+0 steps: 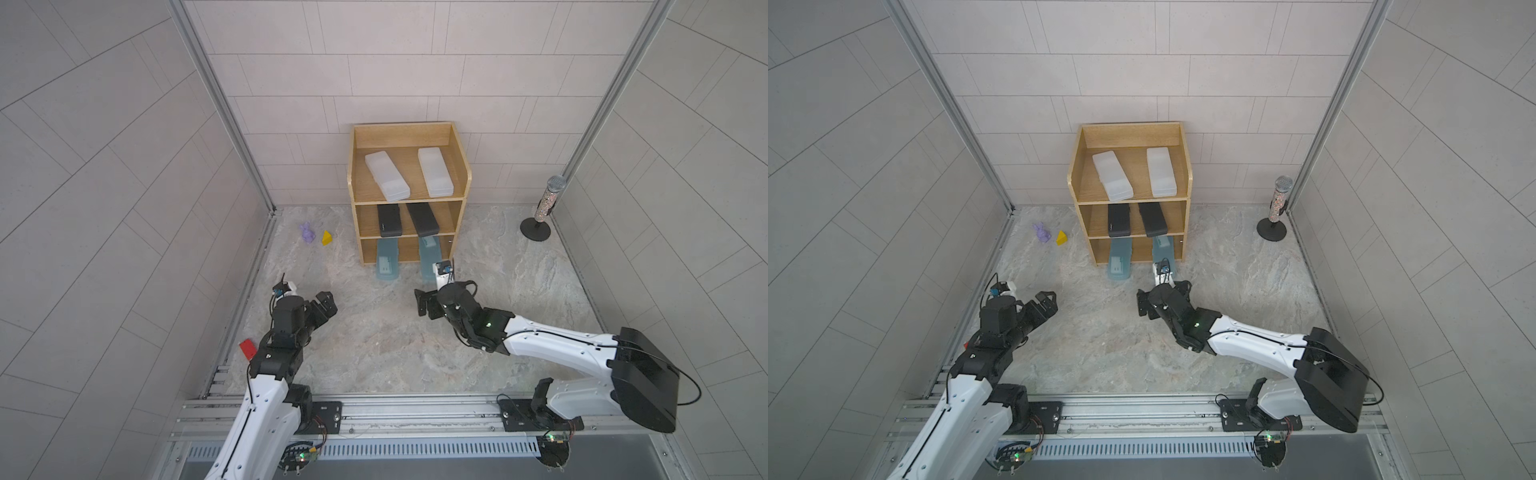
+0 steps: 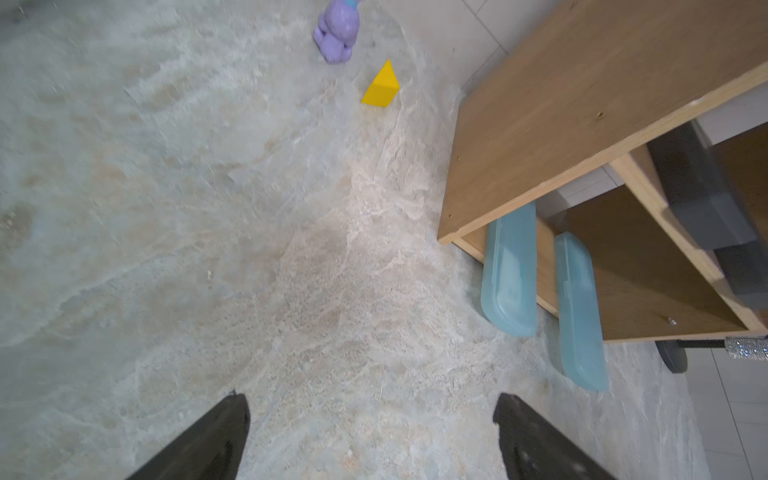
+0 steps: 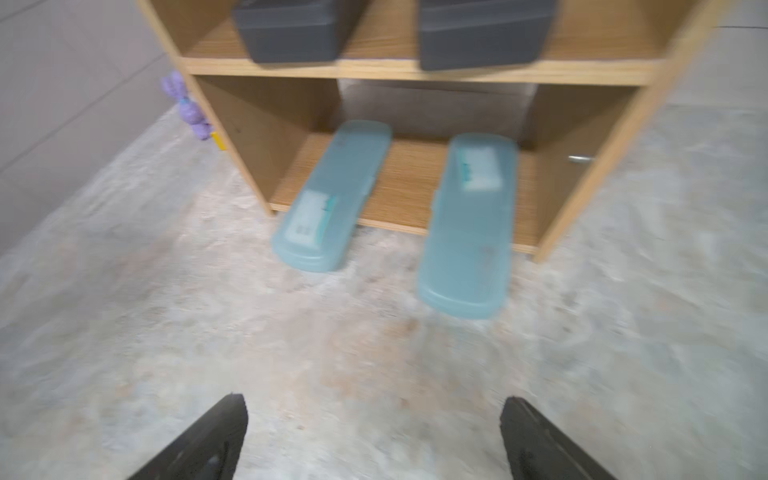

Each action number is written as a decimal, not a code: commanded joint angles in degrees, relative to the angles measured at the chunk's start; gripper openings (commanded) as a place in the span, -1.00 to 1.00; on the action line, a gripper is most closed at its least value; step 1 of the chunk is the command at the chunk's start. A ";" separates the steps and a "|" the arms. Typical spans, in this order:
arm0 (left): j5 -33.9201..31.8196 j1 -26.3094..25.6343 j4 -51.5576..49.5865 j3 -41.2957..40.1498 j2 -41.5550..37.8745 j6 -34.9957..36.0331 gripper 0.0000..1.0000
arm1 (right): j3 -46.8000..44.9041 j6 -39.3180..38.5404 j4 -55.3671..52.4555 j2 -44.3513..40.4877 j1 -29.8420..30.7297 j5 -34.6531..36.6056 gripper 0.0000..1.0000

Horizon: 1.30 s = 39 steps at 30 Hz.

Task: Place the pencil cases on the shelf according to color
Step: Reset both arms

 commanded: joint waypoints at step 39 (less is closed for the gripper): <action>-18.50 2.37 62.83 -0.36 52.02 32.74 0.99 | -22.34 -22.64 53.39 12.91 -45.35 0.84 0.99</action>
